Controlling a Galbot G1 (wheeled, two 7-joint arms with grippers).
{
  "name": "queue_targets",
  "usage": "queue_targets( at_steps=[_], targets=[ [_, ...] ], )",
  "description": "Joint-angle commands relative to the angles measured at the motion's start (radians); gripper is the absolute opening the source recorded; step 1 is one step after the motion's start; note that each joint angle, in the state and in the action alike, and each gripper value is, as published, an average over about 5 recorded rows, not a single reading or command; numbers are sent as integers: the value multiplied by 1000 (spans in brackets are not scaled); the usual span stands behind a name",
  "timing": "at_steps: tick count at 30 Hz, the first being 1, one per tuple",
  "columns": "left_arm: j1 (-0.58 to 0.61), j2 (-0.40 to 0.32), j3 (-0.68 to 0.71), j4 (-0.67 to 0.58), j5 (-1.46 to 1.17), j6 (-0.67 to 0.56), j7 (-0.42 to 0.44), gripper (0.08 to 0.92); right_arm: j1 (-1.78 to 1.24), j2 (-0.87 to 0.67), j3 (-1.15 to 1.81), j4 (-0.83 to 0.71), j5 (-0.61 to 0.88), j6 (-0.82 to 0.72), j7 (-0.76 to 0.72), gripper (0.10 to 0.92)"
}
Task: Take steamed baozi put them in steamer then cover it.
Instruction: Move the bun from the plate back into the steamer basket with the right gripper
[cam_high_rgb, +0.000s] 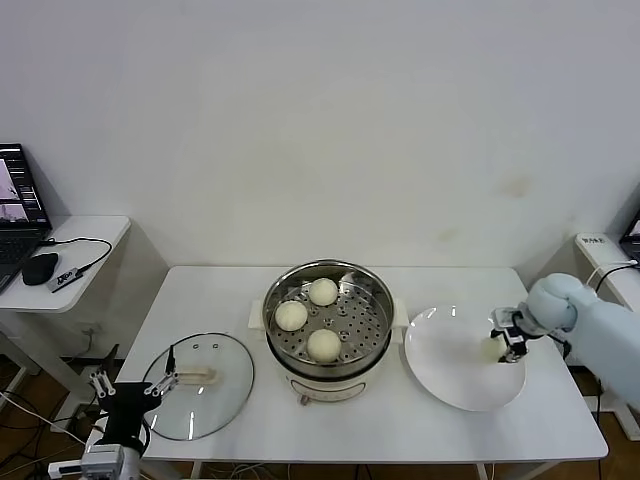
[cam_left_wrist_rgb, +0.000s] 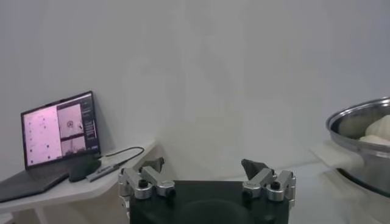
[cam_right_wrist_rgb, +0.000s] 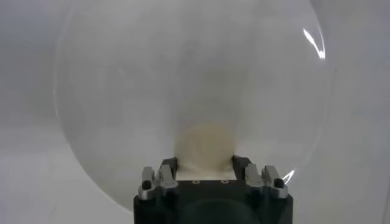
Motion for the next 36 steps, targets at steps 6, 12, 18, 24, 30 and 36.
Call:
queue_targets(
  at_steps=[6,12,18,24,30,36],
  targets=[
    [-14,5,21,-2,2,0,0,823,439,-127,-256,206,271,-83,-28,559],
    [-18,9,28,-4,2,0,-1,823,727,-79,-483,318,433,-161,-1,560],
    [-23,13,28,-9,0,1,-1,823,961,81,-650,344,604,-248,54,566],
    [-21,5,26,-8,0,1,-1,823,982,253,-688,340,747,-352,133,568],
    [-20,-1,20,-4,-1,0,-1,823,882,347,-690,338,822,-446,209,573],
    [-16,1,7,-2,-6,0,-1,823,772,414,-696,305,817,-501,245,577]
  ],
)
